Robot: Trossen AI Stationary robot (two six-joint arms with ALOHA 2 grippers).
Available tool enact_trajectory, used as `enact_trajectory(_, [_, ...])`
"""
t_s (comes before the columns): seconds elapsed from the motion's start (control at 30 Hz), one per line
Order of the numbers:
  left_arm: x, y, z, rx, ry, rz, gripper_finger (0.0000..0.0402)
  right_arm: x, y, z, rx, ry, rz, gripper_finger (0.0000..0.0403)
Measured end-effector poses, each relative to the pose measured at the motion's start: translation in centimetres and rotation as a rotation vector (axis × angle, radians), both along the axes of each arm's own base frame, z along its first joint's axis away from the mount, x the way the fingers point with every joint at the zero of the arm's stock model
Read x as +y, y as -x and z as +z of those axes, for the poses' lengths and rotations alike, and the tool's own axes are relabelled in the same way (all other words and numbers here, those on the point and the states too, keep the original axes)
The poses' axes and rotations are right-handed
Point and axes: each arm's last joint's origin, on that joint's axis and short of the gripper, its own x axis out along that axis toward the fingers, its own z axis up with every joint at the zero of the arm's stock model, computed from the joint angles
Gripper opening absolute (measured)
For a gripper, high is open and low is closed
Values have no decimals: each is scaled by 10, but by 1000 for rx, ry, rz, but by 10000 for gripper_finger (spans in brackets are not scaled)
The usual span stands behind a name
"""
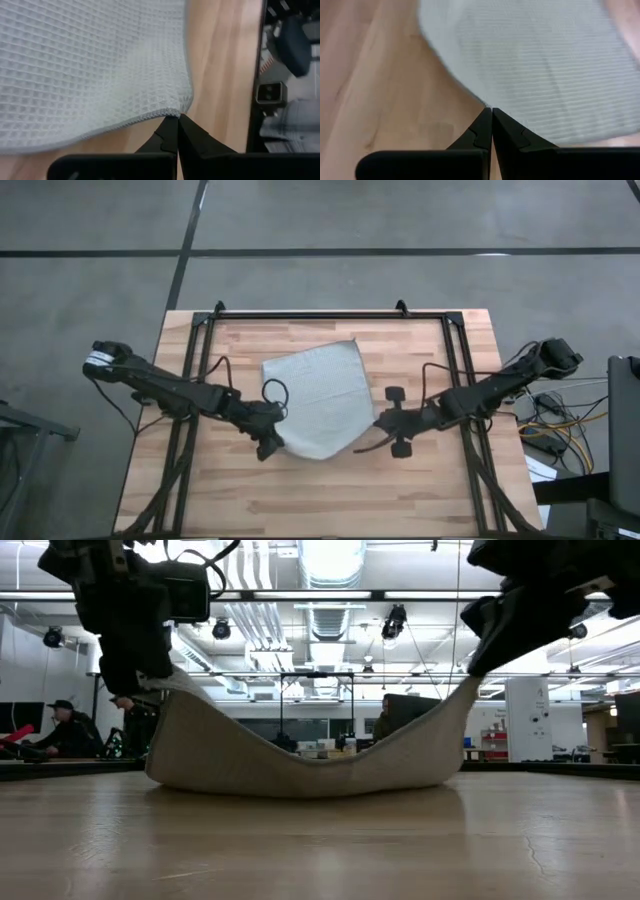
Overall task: Roll towel
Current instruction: Fold the gray towel
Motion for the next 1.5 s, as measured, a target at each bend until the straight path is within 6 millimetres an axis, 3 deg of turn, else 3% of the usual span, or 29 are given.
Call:
enact_trajectory(0.33, [3,1,5,-20,-13,100,0,-14,-14,9,-121,24,-11,8])
enact_trajectory(0.83, [15,19,16,-10,-99,359,0,-59,-23,9,-130,80,-210,8])
enact_trajectory(1.17, [22,20,16,-56,-199,553,0,-81,-26,11,-134,108,-242,8])
enact_trajectory(1.5, [23,23,13,-18,-175,626,0,-96,-29,15,-173,140,-262,8])
